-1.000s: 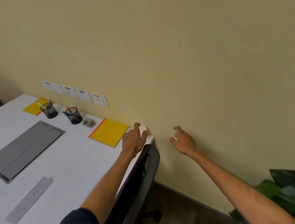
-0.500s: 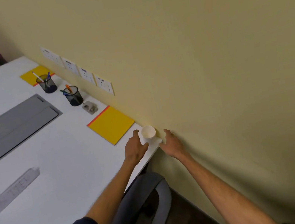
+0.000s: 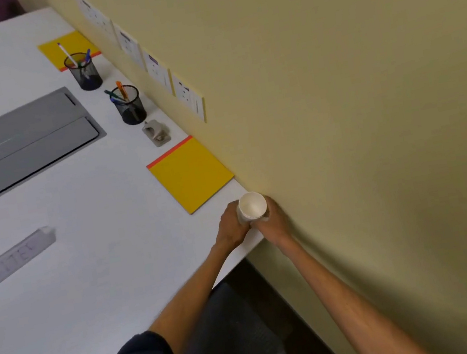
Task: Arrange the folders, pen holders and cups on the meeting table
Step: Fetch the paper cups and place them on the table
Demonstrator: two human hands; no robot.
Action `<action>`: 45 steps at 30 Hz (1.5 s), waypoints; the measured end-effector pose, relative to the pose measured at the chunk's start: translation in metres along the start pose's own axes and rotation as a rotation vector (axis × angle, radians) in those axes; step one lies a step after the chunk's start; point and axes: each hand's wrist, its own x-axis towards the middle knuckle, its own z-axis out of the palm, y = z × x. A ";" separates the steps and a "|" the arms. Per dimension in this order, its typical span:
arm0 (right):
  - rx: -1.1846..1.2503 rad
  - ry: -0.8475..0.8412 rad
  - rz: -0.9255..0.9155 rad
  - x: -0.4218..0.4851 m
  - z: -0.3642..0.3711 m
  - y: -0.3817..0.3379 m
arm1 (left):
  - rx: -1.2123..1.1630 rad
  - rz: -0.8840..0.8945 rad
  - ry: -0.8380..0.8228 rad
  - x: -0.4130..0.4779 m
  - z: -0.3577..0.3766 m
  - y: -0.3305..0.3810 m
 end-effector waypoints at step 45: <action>0.373 -0.401 -0.390 -0.223 -0.004 -0.138 | 0.675 0.340 0.476 -0.275 -0.198 0.036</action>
